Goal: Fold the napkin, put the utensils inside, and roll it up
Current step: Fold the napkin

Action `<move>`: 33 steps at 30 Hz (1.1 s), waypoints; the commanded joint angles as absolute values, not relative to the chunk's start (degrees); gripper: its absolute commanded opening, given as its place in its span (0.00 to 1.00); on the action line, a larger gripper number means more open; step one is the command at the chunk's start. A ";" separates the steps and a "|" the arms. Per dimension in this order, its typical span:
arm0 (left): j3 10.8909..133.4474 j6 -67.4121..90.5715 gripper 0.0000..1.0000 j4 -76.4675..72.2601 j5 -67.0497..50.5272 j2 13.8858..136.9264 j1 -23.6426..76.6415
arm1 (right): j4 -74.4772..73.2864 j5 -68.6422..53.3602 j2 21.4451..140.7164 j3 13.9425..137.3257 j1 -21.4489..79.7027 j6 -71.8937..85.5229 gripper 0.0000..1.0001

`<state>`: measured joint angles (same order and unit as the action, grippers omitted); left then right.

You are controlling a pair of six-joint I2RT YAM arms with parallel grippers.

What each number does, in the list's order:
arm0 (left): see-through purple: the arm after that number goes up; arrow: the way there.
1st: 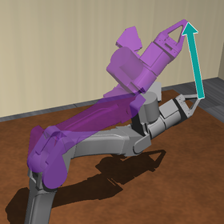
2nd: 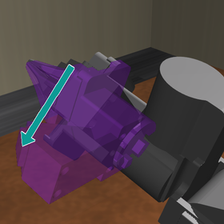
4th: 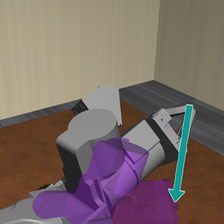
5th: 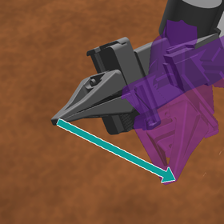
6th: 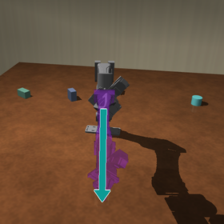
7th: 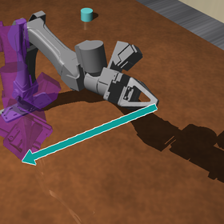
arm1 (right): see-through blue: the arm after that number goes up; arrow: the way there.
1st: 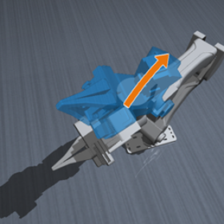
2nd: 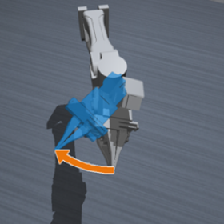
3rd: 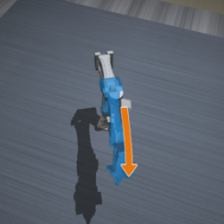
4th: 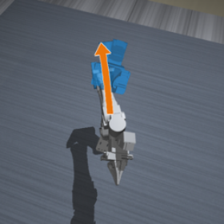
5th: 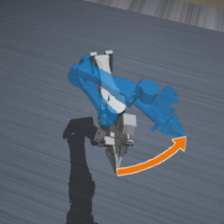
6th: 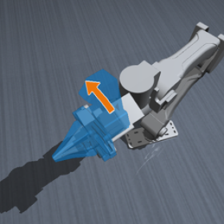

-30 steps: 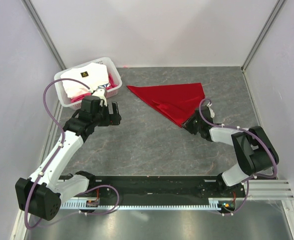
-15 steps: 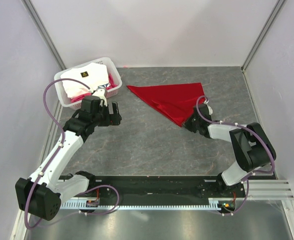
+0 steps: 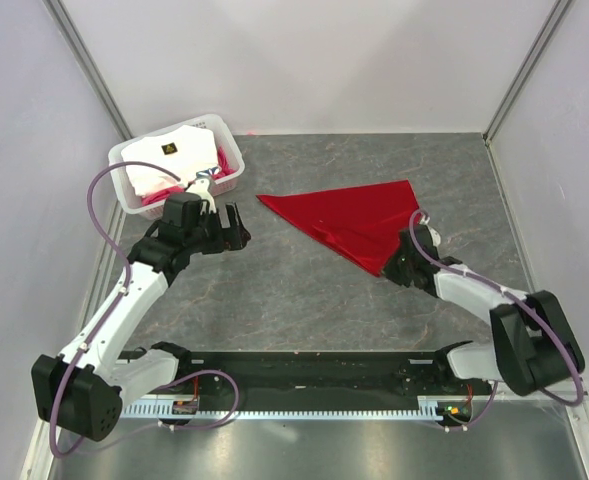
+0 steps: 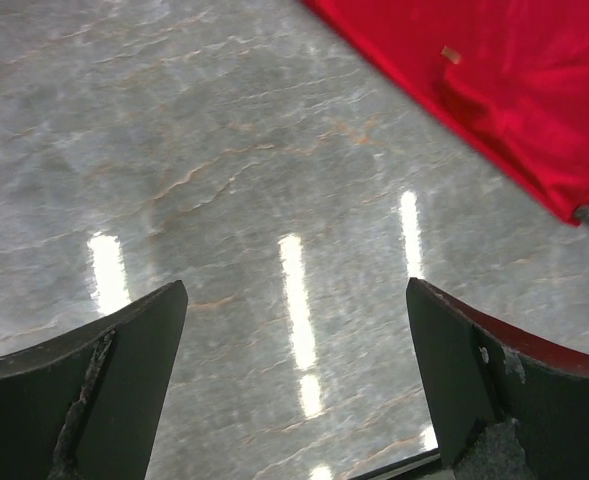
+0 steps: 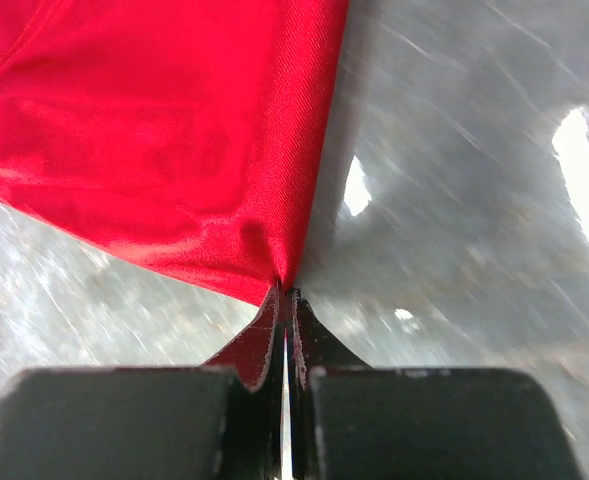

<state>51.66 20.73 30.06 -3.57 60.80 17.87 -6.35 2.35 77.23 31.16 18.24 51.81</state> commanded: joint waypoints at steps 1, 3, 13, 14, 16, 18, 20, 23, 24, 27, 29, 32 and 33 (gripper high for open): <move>46.60 29.78 0.98 23.57 -8.87 58.63 18.28 | -15.63 4.66 68.85 28.04 18.19 51.50 0.00; 44.31 33.20 0.97 21.63 -9.66 58.10 18.28 | -18.71 4.57 66.02 26.38 18.28 52.12 0.00; 32.01 43.23 0.96 5.47 -11.16 61.25 18.28 | -28.82 5.27 52.92 21.89 18.28 54.32 0.00; 31.30 45.42 0.96 0.75 -11.42 63.00 18.28 | -29.26 5.27 52.74 21.62 18.28 54.14 0.00; 29.45 47.36 0.93 -4.20 -12.56 65.64 18.28 | -29.62 5.27 52.56 21.53 18.28 53.88 0.03; 28.83 50.18 0.87 -10.77 -12.74 70.30 18.28 | -29.97 5.27 52.21 22.15 18.19 53.53 0.16; 29.35 51.58 0.84 -14.40 -12.40 74.16 18.37 | -30.49 5.45 51.77 22.93 18.28 53.09 0.33; 31.63 53.34 0.79 -19.15 -10.73 82.16 18.37 | -31.37 6.50 50.80 24.69 18.19 51.86 0.45; 32.95 53.87 0.78 -20.29 -10.55 83.92 18.37 | -31.72 6.76 50.45 25.13 18.28 51.16 0.47; 35.41 55.81 0.72 -23.72 -9.06 91.12 18.37 | -31.99 6.94 49.84 27.24 18.19 50.01 0.51; 36.64 56.95 0.70 -25.31 -8.35 95.43 18.37 | -31.99 6.94 49.83 28.82 18.19 49.13 0.52; 39.37 57.91 0.67 -25.75 -7.38 100.54 18.37 | -31.99 7.21 49.92 31.10 18.19 47.90 0.54; 40.77 58.01 0.64 -25.75 -6.95 101.50 18.46 | -31.91 7.21 50.36 31.72 18.28 47.64 0.54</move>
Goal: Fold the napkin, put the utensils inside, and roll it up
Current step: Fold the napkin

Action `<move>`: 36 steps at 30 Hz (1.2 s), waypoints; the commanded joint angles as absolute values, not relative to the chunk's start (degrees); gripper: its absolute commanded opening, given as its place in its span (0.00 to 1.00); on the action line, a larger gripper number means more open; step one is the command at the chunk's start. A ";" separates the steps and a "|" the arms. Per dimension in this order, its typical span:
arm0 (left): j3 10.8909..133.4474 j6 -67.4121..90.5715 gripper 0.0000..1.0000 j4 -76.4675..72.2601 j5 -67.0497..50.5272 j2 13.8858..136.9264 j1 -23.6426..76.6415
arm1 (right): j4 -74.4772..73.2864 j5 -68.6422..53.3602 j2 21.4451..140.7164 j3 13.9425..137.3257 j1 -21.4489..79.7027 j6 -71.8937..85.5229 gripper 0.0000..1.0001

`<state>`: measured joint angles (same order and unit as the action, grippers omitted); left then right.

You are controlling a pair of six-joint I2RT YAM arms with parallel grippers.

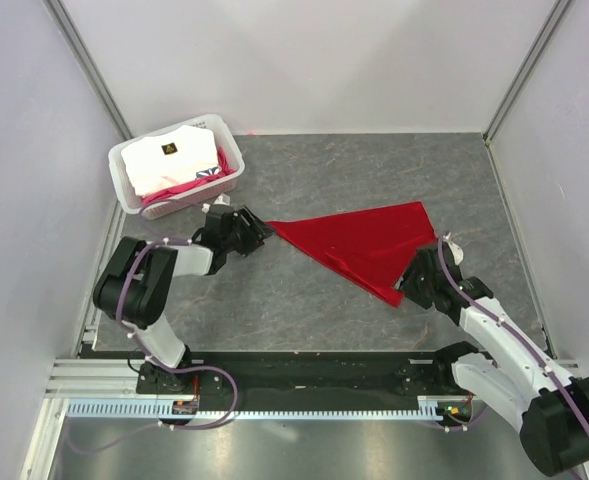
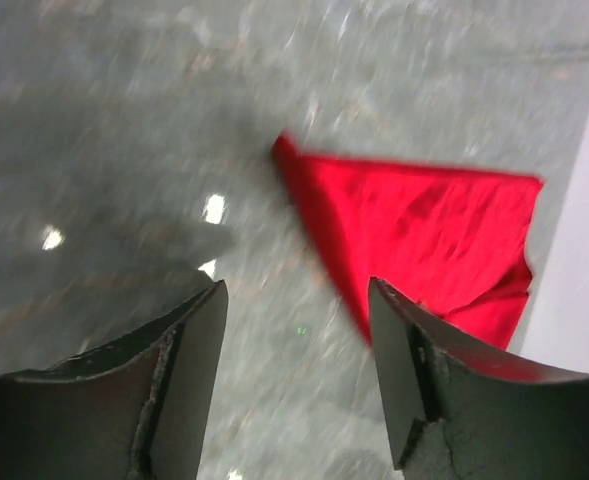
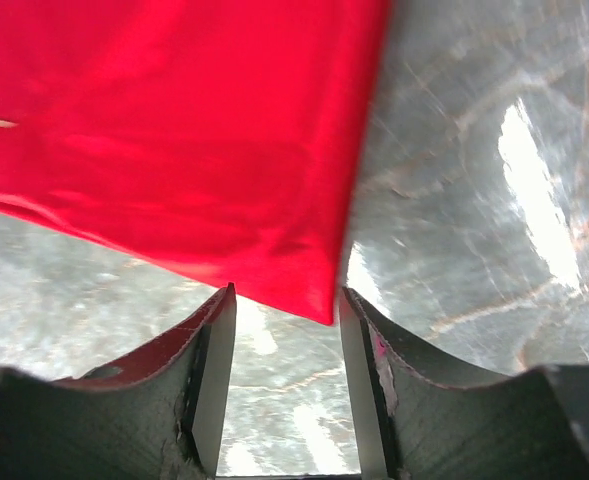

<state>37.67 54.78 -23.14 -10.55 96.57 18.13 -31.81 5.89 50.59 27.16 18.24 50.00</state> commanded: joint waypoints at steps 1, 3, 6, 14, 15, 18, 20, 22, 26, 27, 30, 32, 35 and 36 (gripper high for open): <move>41.39 58.18 0.63 -25.66 -6.60 102.56 18.46 | -31.99 7.29 50.71 32.25 18.28 46.94 0.54; 42.36 58.10 0.61 -25.66 -5.20 104.41 18.37 | -31.91 7.29 51.85 33.75 18.28 46.06 0.55; 43.41 58.10 0.56 -24.88 -3.96 105.90 18.46 | -31.73 7.38 53.69 35.15 18.28 44.83 0.56; 45.08 57.13 0.41 -22.85 -1.67 107.66 18.46 | -28.04 5.45 57.56 35.42 18.28 43.77 0.57; 45.35 56.87 0.36 -22.50 -1.67 107.75 18.46 | -27.78 5.19 57.74 35.33 18.28 43.68 0.57; 45.88 56.16 0.29 -22.06 -1.49 108.10 18.54 | -26.38 4.57 58.45 35.51 18.19 42.72 0.57; 46.14 55.37 0.26 -21.97 -1.49 108.37 18.54 | -25.40 4.22 59.23 35.68 18.28 41.75 0.57; 46.41 54.24 0.20 -21.89 -1.67 108.46 18.63 | -23.22 3.52 60.02 36.12 18.54 40.52 0.56; 46.76 52.21 0.11 -21.53 -1.84 108.54 18.72 | -17.85 2.99 65.02 37.26 20.21 39.90 0.52; 46.76 52.03 0.08 -21.45 -1.93 108.63 18.72 | -15.41 2.99 66.17 37.70 20.74 39.99 0.50; 47.28 51.24 0.02 -20.83 -2.11 108.63 18.81 | -11.10 2.64 71.70 40.07 23.89 40.43 0.44; 47.37 50.71 0.02 -20.57 -2.28 108.81 18.72 | -9.06 2.64 75.84 41.83 25.13 40.69 0.40; 47.46 49.40 0.02 -20.74 -2.90 108.72 18.72 | -5.63 2.46 80.94 43.85 26.54 41.04 0.33; 47.37 48.87 0.02 -20.83 -3.07 108.72 18.81 | -4.06 2.37 81.99 44.64 27.07 41.04 0.31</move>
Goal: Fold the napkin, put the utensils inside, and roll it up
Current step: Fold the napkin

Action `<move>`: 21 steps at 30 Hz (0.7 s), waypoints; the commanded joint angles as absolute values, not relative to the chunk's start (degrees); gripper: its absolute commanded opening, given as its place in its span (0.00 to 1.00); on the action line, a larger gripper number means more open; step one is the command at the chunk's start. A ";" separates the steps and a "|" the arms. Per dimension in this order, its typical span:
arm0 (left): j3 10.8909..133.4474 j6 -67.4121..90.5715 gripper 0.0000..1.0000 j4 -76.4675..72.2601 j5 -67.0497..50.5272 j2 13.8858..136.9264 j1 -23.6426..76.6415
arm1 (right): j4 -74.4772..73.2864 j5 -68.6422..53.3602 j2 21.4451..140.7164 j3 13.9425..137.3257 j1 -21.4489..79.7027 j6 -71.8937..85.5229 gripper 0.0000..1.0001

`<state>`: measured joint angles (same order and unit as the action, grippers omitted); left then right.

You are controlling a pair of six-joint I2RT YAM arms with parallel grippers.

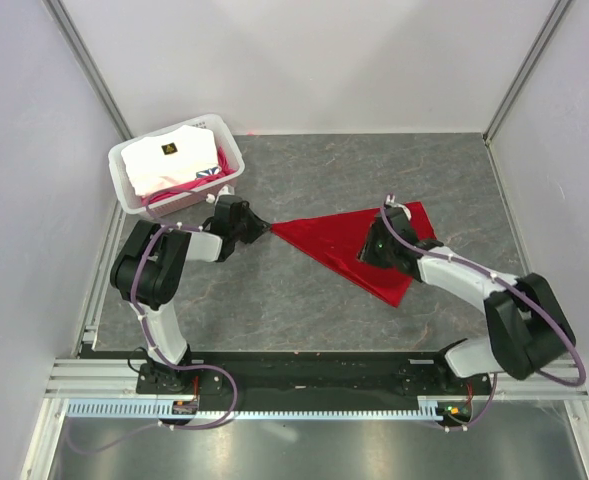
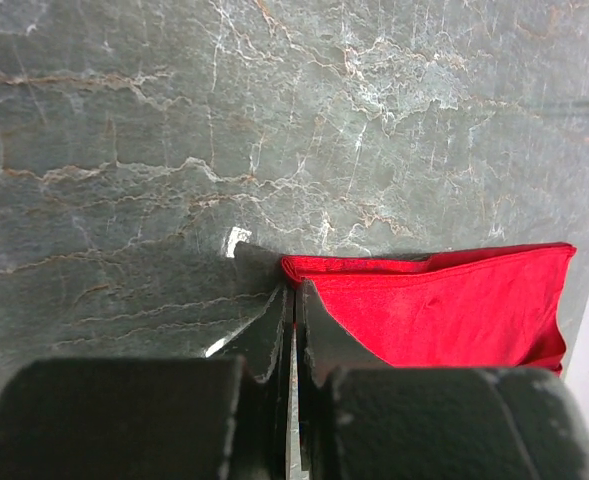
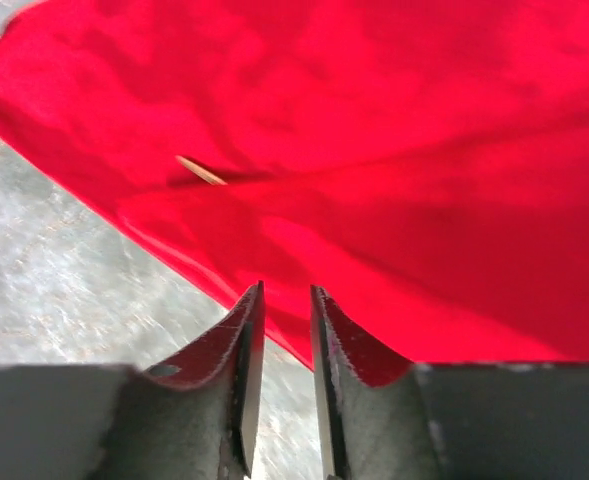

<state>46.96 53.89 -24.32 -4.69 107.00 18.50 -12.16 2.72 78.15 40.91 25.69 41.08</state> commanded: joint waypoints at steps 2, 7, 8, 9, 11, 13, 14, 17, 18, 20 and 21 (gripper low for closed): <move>47.20 48.60 0.02 -21.27 -3.25 108.63 18.81 | -2.64 2.37 84.98 45.44 27.77 40.78 0.29; 47.11 48.52 0.02 -21.45 -3.34 108.63 18.72 | -0.44 1.58 90.43 48.42 28.47 40.17 0.24; 47.11 48.52 0.02 -21.45 -3.34 108.63 18.81 | -0.53 1.32 90.96 48.69 28.56 40.08 0.24; 47.02 48.43 0.02 -21.53 -3.34 108.63 18.81 | -0.44 1.06 91.49 49.21 28.83 40.08 0.23; 47.11 48.43 0.02 -21.53 -3.43 108.63 18.72 | -0.44 0.79 92.90 49.57 29.35 40.17 0.22; 47.11 48.43 0.02 -21.53 -3.43 108.63 18.81 | -0.44 0.53 93.78 49.92 29.88 40.25 0.21; 47.11 48.43 0.02 -21.53 -3.43 108.63 18.81 | 0.87 0.53 94.13 49.83 30.32 40.34 0.21; 47.20 48.43 0.02 -21.53 -3.34 108.63 18.72 | 1.05 0.44 94.74 49.48 31.28 40.69 0.20; 47.28 48.34 0.02 -21.53 -3.51 108.63 18.72 | 1.14 0.53 95.01 49.31 31.46 40.87 0.20; 47.37 48.16 0.02 -21.62 -3.69 108.46 18.81 | 1.40 0.88 95.45 48.96 31.90 40.96 0.19; 47.46 48.16 0.02 -21.62 -3.87 108.37 18.72 | 1.41 1.05 95.88 48.96 31.99 40.87 0.19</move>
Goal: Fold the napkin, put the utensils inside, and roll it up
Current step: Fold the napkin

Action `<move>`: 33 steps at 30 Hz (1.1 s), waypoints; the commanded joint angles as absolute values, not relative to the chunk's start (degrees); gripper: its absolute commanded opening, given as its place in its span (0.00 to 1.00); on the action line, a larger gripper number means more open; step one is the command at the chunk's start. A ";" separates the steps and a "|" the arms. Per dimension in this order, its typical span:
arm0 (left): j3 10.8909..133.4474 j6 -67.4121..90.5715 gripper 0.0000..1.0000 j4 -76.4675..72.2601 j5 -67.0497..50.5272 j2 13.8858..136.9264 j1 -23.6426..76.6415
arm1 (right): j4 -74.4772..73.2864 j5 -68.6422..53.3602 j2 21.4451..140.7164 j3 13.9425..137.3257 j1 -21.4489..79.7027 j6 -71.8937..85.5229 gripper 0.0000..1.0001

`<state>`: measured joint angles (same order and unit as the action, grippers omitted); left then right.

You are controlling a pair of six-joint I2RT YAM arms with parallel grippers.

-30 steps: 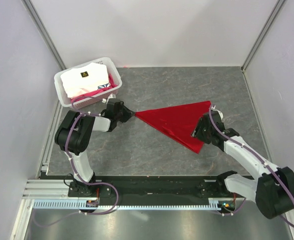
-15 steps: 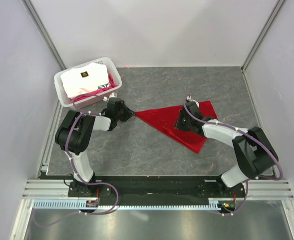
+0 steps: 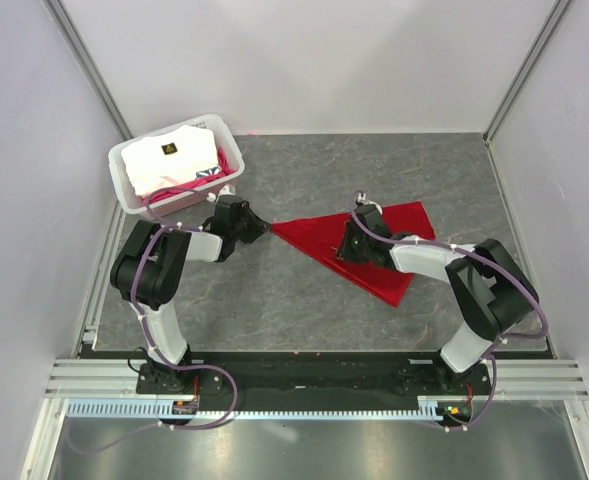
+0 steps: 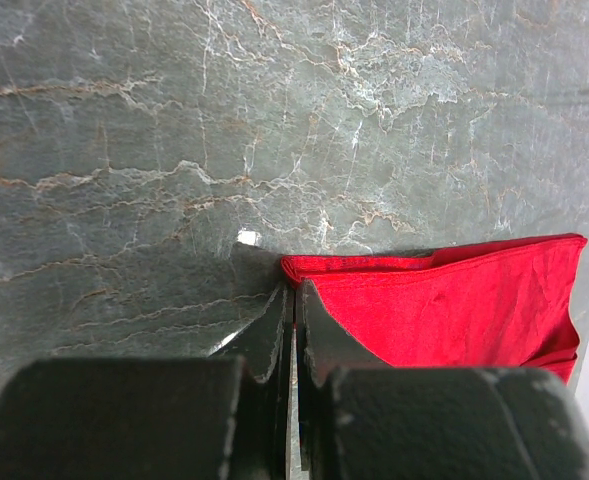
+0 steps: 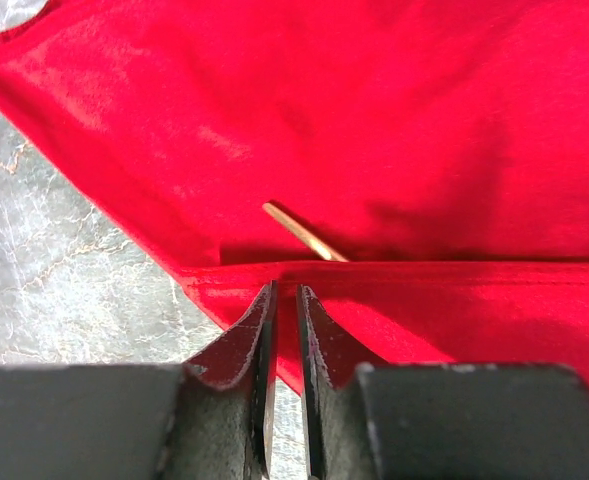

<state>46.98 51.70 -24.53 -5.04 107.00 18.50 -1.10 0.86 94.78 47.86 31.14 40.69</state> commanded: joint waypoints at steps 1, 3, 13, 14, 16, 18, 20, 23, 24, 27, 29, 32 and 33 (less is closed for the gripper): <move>47.63 48.08 0.02 -21.62 -4.13 108.20 18.72 | 1.32 1.23 96.15 48.87 32.17 40.87 0.19; 47.81 48.08 0.02 -21.62 -4.74 107.93 18.81 | 1.41 2.28 97.11 48.78 32.43 40.78 0.18; 46.67 47.64 0.02 -22.58 -7.91 101.87 19.16 | 1.76 4.22 99.05 48.43 32.87 40.25 0.17; 46.41 46.77 0.02 -23.46 -8.43 100.39 19.33 | 1.67 4.04 98.44 48.69 32.87 40.25 0.17; 46.49 45.54 0.02 -24.08 -10.36 99.06 20.04 | 1.67 3.34 97.65 49.30 32.87 40.25 0.20; 47.28 44.56 0.02 -24.69 -12.64 97.66 21.26 | 1.67 2.82 95.81 49.92 32.96 40.08 0.26; 48.51 43.07 0.02 -24.87 -14.06 97.03 22.32 | 1.32 2.46 93.53 50.89 32.96 40.17 0.38; 50.09 40.17 0.02 -25.05 -15.64 96.07 25.13 | 0.18 3.25 89.49 51.85 32.96 40.43 0.54; 50.53 39.38 0.02 -25.14 -16.34 95.98 26.62 | -1.30 4.21 88.25 52.03 32.87 40.34 0.55; 51.68 37.10 0.02 -25.31 -17.48 95.89 29.60 | -5.88 10.09 82.72 52.12 32.87 40.43 0.60; 52.38 35.69 0.02 -25.66 -17.84 96.06 31.02 | -9.31 15.34 77.90 51.24 32.87 40.34 0.63; 53.78 33.84 0.02 -26.10 -18.98 96.59 34.09 | -13.00 21.42 72.01 49.49 32.78 40.25 0.66; 54.05 33.58 0.02 -26.19 -19.59 96.77 35.58 | -13.70 22.75 70.68 48.96 32.87 40.25 0.66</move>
<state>50.92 39.05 -23.29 -16.69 98.13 32.18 -7.92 12.32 77.23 49.56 32.80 40.58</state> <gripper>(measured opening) 0.025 0.652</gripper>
